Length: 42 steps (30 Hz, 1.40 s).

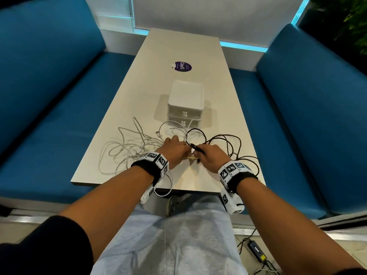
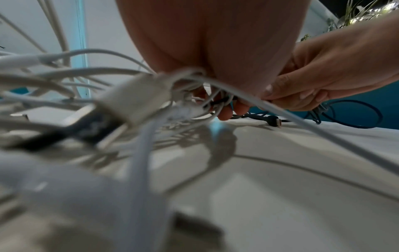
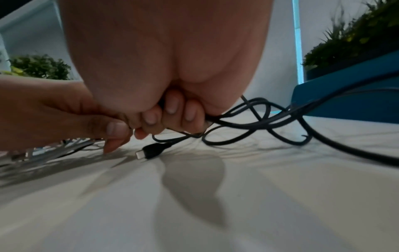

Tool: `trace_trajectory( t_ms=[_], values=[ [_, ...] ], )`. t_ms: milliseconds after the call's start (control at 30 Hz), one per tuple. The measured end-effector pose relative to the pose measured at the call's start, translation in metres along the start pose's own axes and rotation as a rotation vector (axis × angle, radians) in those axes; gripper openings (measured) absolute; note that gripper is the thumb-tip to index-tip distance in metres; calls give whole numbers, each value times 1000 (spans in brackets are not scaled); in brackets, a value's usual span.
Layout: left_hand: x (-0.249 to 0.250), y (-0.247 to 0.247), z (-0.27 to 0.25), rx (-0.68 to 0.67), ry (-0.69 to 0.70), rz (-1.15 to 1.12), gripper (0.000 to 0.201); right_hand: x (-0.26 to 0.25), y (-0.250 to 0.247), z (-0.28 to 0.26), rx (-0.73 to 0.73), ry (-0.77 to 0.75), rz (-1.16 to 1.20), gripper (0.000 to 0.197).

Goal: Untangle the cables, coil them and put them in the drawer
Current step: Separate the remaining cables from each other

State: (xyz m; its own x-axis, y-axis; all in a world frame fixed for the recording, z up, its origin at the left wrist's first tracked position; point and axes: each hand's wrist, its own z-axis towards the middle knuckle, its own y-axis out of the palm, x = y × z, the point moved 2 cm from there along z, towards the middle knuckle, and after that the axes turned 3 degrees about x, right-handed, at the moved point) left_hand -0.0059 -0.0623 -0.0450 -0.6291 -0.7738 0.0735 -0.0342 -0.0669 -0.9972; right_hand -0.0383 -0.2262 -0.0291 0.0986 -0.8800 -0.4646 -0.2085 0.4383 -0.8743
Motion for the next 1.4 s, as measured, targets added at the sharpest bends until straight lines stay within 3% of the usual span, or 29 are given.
trace_trajectory(
  t_ms=[300,433,533,700,1033,1233,1400],
  values=[
    [-17,-9,-9,-13,-39,8,23,46,-33,-13,102,261,-340,30],
    [-12,-9,-3,-17,-58,12,15,32,-30,-11,220,269,-264,30],
    [-13,-8,-3,-14,-58,3,14,14,-24,-8,293,177,-152,30],
    [-3,-9,0,15,-61,-17,21,-19,7,2,142,30,-53,27],
    [-4,-5,-2,-9,-40,51,25,-9,15,3,64,66,-149,24],
    [-5,-7,-5,39,-45,90,31,14,-3,1,109,128,-297,29],
    [-8,-8,-8,49,-69,64,28,43,-25,-7,111,301,-370,26]
  ],
)
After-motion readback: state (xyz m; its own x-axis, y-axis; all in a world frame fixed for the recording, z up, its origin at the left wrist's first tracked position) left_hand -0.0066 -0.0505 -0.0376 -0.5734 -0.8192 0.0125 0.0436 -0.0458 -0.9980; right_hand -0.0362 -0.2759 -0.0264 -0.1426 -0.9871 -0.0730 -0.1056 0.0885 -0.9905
